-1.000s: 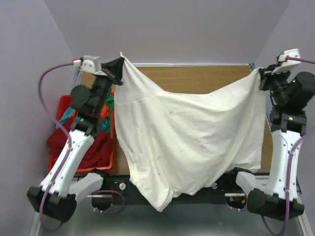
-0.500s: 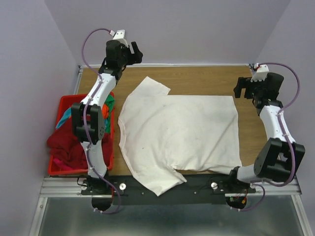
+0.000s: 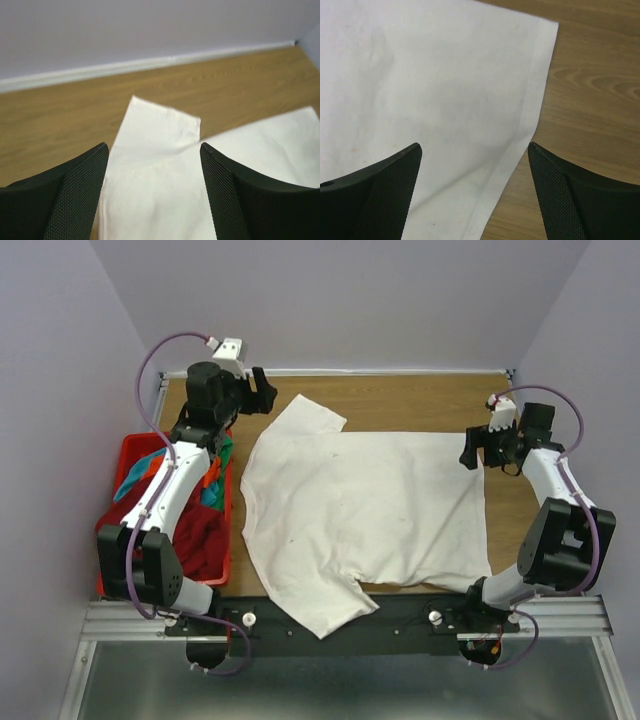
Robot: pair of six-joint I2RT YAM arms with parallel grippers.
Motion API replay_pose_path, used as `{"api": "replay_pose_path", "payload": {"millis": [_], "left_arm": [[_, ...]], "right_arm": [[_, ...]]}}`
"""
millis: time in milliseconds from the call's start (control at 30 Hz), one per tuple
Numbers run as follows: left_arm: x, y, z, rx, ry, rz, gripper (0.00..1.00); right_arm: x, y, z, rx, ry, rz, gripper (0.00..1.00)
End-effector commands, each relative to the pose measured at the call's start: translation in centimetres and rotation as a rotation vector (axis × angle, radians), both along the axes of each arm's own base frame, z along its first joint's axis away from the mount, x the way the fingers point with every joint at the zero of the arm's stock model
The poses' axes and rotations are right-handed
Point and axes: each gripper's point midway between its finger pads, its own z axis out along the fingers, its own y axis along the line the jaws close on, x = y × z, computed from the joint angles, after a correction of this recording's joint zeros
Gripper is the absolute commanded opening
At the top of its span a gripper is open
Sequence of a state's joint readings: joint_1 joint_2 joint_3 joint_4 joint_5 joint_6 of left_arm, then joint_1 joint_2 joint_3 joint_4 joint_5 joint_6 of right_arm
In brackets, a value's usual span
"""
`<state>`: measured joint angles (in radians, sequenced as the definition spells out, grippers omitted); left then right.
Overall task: Fold and stack the t-shirts
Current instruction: Flatten the tshirt out
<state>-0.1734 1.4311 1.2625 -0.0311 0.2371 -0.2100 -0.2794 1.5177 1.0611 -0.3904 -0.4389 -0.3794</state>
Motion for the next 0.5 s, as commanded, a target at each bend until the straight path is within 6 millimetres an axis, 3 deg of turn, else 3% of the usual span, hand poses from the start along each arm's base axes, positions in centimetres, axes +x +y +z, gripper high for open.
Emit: {"api": "replay_pose_path", "payload": {"millis": [0, 67, 200, 467], "left_arm": [[-2.9, -2.2, -6.5, -0.036, 0.197, -0.138, 0.75], [-4.4, -2.5, -8.8, -0.037, 0.264, -0.160, 0.71], [-7.1, -2.6, -11.1, -0.013, 0.299, -0.186, 0.71], [-8.9, -0.9, -12.1, 0.079, 0.242, -0.141, 0.68]], "right_arm": [[-2.7, -0.7, -2.8, -0.038, 0.149, -0.025, 0.89], [-3.4, -0.9, -3.4, -0.055, 0.179, -0.029, 0.89], [-6.3, -1.7, -5.9, -0.118, 0.304, -0.024, 0.86], [-9.8, -2.2, -9.6, -0.159, 0.483, -0.008, 0.79]]}}
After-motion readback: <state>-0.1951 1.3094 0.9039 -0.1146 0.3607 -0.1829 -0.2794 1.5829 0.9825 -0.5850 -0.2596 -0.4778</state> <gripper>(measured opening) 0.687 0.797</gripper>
